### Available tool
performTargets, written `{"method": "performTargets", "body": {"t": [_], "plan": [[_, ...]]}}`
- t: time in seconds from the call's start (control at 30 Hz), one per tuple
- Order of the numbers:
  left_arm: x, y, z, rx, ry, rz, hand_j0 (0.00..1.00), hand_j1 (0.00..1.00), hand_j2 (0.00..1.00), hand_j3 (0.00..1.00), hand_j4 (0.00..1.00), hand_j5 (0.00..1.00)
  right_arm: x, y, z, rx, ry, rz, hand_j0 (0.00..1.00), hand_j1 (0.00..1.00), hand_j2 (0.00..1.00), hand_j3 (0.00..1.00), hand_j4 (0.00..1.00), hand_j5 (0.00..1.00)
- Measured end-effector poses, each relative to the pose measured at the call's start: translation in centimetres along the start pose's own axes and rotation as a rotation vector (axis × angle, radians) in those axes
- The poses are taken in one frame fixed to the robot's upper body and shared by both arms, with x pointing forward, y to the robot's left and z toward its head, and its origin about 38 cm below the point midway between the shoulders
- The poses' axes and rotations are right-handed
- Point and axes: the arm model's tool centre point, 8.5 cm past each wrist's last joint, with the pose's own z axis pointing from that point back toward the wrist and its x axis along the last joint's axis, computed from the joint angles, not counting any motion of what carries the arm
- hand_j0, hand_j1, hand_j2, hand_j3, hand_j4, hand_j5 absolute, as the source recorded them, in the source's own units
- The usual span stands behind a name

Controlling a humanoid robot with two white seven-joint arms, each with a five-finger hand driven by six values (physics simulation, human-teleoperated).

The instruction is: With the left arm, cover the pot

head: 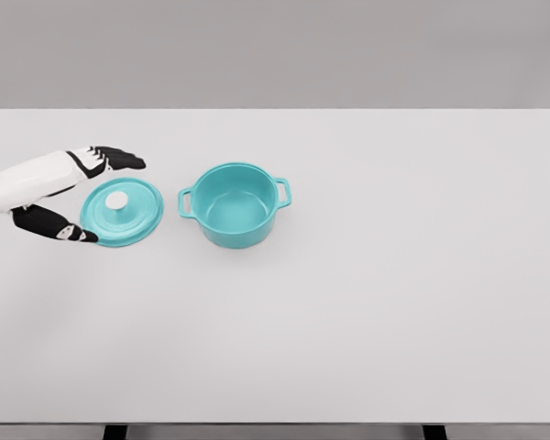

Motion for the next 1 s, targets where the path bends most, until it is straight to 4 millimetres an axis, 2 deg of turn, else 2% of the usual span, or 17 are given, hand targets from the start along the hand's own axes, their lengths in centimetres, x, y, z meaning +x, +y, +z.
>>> {"method": "performTargets", "body": {"t": [0.07, 0.23, 0.4, 0.57, 0.7, 0.77, 0.83, 0.9, 1.0], "plan": [[0.0, -0.4, 0.0, -0.005, 0.000, 0.007, 1.00, 1.00, 1.00, 1.00, 1.00, 1.00, -0.7, 0.2, 0.1, 0.002, 0.012, -0.005, 1.00, 1.00, 1.00, 1.00, 1.00, 1.00], [-0.1, -0.2, -0.1, 0.017, -0.010, 0.033, 1.00, 1.00, 1.00, 1.00, 1.00, 1.00, -0.8, 0.2, 0.1, 0.001, 0.013, -0.007, 1.00, 1.00, 1.00, 1.00, 1.00, 1.00], [-2.3, -0.5, 0.8, 0.069, 0.041, 0.112, 1.00, 1.00, 1.00, 1.00, 1.00, 1.00, -0.8, 0.2, 0.1, 0.001, 0.013, -0.007, 1.00, 1.00, 1.00, 1.00, 1.00, 1.00], [-2.9, -1.0, 0.2, 0.079, 0.055, 0.103, 1.00, 1.00, 1.00, 1.00, 1.00, 1.00, -0.8, 0.2, 0.1, 0.001, 0.013, -0.007, 1.00, 1.00, 1.00, 1.00, 1.00, 1.00], [-3.7, -2.5, -1.2, 0.085, 0.064, 0.116, 1.00, 1.00, 1.00, 1.00, 1.00, 1.00, -0.8, 0.2, 0.1, 0.001, 0.013, -0.007, 1.00, 1.00, 1.00, 1.00, 1.00, 1.00], [-4.5, -2.2, -1.3, 0.104, 0.087, 0.131, 1.00, 1.00, 1.00, 1.00, 1.00, 1.00, -0.8, 0.2, 0.1, 0.001, 0.013, -0.007, 1.00, 1.00, 1.00, 1.00, 1.00, 1.00], [-5.6, -1.8, -1.0, 0.121, 0.122, 0.153, 0.94, 0.94, 0.94, 0.94, 0.94, 0.94, -0.8, 0.2, 0.1, 0.001, 0.013, -0.007, 1.00, 1.00, 1.00, 1.00, 1.00, 1.00], [-6.4, -0.3, -1.6, 0.146, 0.128, 0.177, 0.93, 0.93, 0.93, 0.93, 0.93, 0.93, -0.8, 0.2, 0.1, 0.001, 0.013, -0.007, 1.00, 1.00, 1.00, 1.00, 1.00, 1.00], [-7.5, -2.4, -2.0, 0.109, 0.151, 0.255, 0.91, 0.91, 0.91, 0.91, 0.91, 0.91, -0.8, 0.2, 0.1, 0.001, 0.013, -0.007, 1.00, 1.00, 1.00, 1.00, 1.00, 1.00]]}}
